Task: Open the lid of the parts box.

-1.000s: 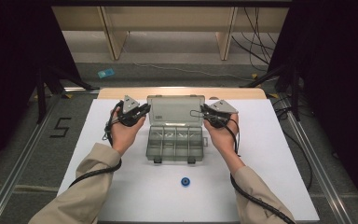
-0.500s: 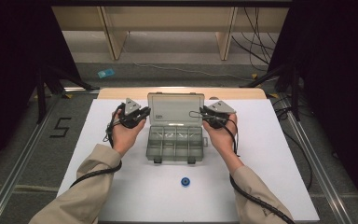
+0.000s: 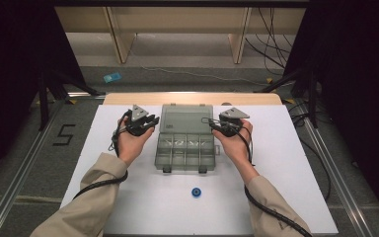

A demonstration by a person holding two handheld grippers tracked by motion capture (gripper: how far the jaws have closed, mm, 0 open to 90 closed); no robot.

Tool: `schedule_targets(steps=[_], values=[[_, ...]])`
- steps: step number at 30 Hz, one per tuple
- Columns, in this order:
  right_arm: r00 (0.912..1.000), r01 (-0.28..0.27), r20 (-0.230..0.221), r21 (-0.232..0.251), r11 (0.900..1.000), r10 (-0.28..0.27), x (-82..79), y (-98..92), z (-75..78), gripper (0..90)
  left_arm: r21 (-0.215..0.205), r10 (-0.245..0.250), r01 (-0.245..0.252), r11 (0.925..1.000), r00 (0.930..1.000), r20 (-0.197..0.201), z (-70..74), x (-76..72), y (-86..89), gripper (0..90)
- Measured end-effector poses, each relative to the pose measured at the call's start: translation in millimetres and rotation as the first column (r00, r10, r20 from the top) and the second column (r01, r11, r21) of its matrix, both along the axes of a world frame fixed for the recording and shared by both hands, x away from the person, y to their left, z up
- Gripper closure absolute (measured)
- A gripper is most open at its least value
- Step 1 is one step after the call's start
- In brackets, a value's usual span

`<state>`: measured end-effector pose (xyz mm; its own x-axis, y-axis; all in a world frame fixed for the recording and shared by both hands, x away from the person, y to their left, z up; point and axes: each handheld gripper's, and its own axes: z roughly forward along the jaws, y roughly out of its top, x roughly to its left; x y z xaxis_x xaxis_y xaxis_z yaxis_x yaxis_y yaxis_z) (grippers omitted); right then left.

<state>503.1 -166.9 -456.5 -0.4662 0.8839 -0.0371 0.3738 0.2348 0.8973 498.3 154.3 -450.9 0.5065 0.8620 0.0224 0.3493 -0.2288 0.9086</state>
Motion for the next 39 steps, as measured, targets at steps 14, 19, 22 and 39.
schedule_targets(steps=[14,19,22,39], values=[[0.9944,-0.082,-0.062,0.049,0.995,0.085,-14.4,-6.9,12.0,23.7,-0.039,-0.087,0.084,0.9957,0.9934,-0.075,17.2,-17.7,-1.5,13.5],[0.9902,-0.120,-0.065,0.067,0.991,0.124,-23.5,-7.8,13.9,18.8,-0.026,-0.107,0.105,0.9941,0.9899,-0.092,21.2,-28.4,6.0,5.3],[0.9861,-0.143,-0.075,0.072,0.987,0.148,-32.9,-8.1,16.7,17.4,-0.001,-0.127,0.128,0.9918,0.9872,-0.097,23.6,-38.7,10.1,3.3],[0.9628,-0.258,-0.057,0.095,0.961,0.264,-97.4,-14.0,24.1,17.0,-0.027,-0.209,0.207,0.9779,0.9717,-0.111,24.8,-101.7,27.5,0.6]])
